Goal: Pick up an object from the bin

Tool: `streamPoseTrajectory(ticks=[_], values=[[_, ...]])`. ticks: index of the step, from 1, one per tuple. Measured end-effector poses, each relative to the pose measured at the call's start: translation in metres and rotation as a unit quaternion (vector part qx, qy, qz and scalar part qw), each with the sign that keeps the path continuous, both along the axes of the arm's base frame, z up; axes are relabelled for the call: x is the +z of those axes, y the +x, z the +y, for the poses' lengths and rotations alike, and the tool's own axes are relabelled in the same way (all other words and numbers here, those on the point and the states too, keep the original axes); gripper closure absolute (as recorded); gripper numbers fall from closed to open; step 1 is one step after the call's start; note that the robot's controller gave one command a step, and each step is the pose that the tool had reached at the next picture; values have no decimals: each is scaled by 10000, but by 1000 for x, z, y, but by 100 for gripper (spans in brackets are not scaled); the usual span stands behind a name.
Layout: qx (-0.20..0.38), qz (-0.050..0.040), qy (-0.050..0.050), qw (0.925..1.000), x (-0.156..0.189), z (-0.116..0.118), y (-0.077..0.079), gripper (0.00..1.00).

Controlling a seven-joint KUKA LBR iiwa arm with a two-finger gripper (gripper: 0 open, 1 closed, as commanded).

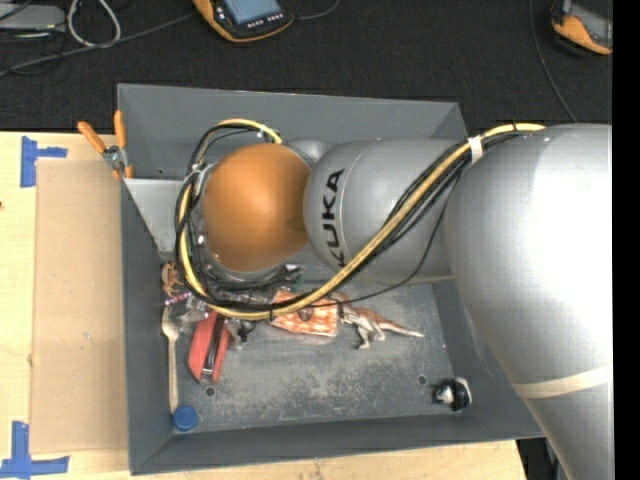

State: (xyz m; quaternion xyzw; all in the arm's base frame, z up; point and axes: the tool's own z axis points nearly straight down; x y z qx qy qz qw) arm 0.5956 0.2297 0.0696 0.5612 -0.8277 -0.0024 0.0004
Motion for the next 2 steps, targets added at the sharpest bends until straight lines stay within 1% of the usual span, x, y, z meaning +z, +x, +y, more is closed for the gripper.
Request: streamPoseTrajectory(ticks=[1,2], values=[[-3,0,1,10000,0,0,0,100],[-16,22,0,10000,23,0,-2,100]])
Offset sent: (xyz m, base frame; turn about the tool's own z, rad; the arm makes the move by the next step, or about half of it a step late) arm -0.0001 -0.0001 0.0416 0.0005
